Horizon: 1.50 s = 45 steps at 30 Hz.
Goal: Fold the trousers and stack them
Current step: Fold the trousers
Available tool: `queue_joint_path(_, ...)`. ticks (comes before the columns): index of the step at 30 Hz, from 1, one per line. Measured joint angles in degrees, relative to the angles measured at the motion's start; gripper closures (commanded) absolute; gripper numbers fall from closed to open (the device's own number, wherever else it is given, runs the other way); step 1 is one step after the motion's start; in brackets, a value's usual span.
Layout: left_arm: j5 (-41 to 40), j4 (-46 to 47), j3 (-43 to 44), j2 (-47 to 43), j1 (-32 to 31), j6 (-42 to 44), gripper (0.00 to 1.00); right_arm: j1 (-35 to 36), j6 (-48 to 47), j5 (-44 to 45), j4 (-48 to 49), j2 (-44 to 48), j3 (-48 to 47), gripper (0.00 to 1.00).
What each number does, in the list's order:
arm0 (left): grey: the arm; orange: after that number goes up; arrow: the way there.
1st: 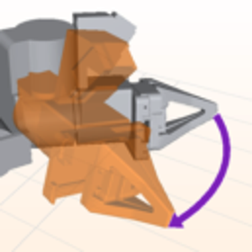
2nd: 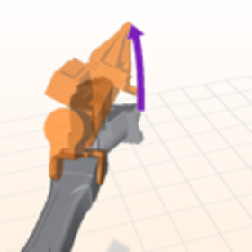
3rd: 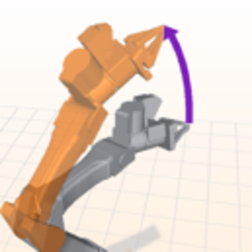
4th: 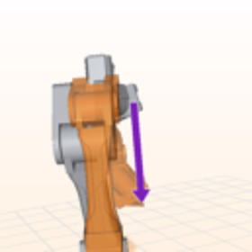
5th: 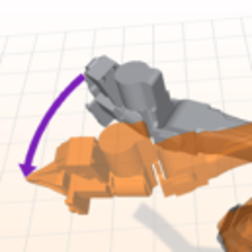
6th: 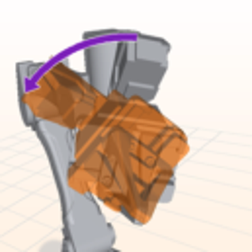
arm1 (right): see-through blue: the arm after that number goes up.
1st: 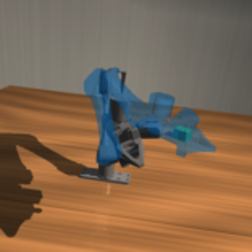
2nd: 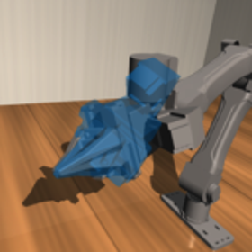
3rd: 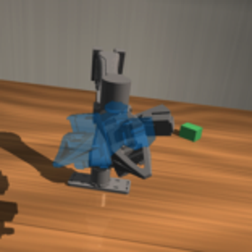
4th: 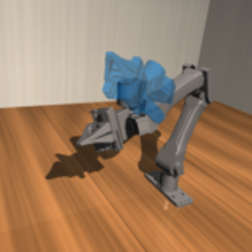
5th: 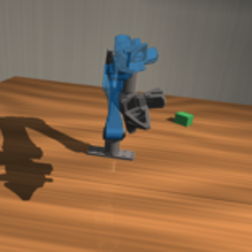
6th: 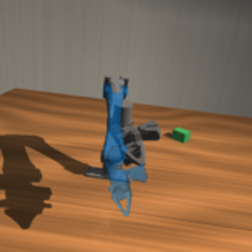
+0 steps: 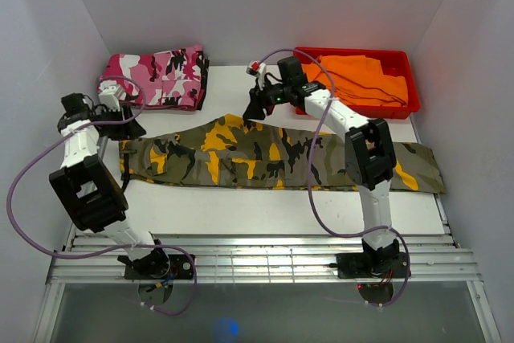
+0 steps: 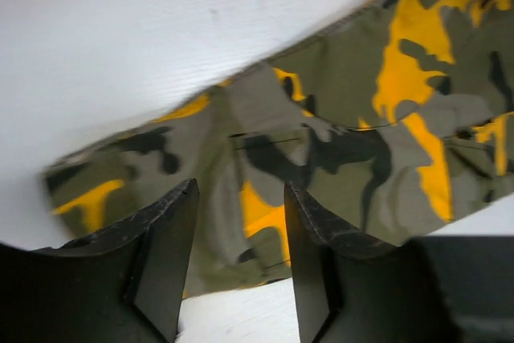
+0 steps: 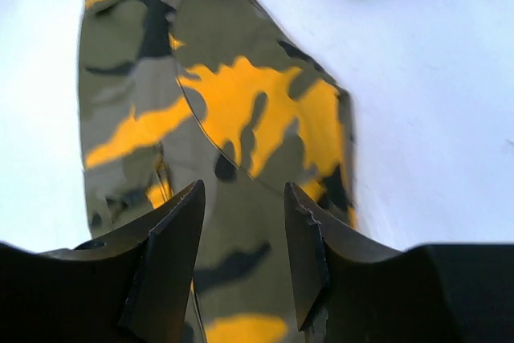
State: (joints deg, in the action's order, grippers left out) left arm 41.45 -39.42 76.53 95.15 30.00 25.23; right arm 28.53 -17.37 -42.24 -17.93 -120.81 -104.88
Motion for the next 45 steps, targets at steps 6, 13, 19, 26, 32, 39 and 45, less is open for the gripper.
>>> queue_joint_path(6, 2.91, 8.02, -7.76, 6.27, -1.9, -12.04, 0.46, 3.32, 16.92, -5.75, 18.18, -12.55, -0.68, 0.54)
queue_joint_path(13, -3.54, 12.39, -12.55, 11.23, 0.15, -20.31, 0.43, 3.87, 29.97, -5.66, 25.66, -26.16, -7.37, 0.46)
queue_joint_path(19, -4.9, 12.37, -12.5, 11.28, 3.1, -21.88, 0.4, 3.19, 36.74, 0.55, 26.91, -28.33, -11.28, 0.4)
queue_joint_path(26, -5.77, 8.24, -9.6, 12.13, 4.83, -19.71, 0.33, 2.21, 36.35, 1.62, 25.55, -21.86, -2.99, 0.23)
queue_joint_path(32, -12.22, 5.68, -1.86, 13.38, 5.64, -13.84, 0.33, -0.94, 24.44, -1.14, 8.33, -10.27, 4.02, 0.17)
queue_joint_path(39, -15.19, 4.79, 6.34, 10.45, 3.98, -7.17, 0.27, -12.46, 4.24, 3.69, -12.98, 14.47, 19.34, 0.15)
queue_joint_path(45, -14.69, 7.58, -2.71, -2.25, -8.98, -6.05, 0.26, -35.56, -6.29, 12.79, -23.74, 24.94, 30.71, 0.08)
